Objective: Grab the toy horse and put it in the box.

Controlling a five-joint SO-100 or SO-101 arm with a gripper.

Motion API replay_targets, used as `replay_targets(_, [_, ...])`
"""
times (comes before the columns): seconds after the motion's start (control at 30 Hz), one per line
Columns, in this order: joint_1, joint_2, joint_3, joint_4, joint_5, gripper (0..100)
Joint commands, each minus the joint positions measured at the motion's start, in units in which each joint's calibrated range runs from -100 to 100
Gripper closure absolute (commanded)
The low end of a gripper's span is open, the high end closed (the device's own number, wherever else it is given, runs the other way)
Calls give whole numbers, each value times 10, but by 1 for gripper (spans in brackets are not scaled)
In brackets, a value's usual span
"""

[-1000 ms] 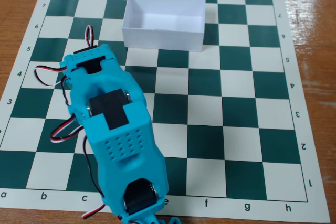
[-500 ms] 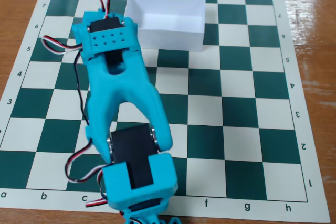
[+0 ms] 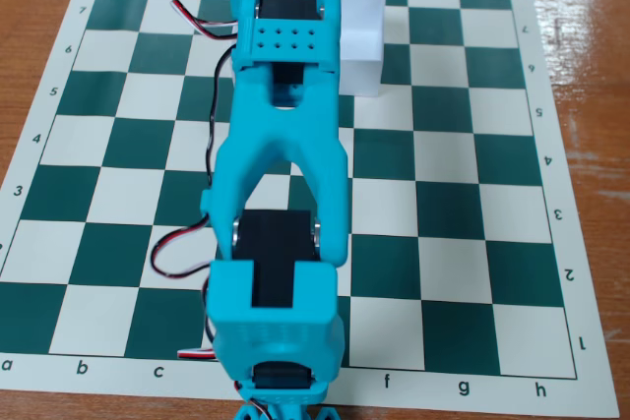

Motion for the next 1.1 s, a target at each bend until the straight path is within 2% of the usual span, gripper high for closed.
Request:
replay_targets(0.0, [10, 64, -101, -25, -4, 100])
replay_targets(0.23, [11, 238, -254, -26, -10, 100])
replay_targets(0.67, [12, 397, -321, -28, -10, 100])
replay_targets(0.9, [15, 397, -335, -27, -15, 78])
replay_targets(1.07, [19, 382, -328, -18, -17, 76])
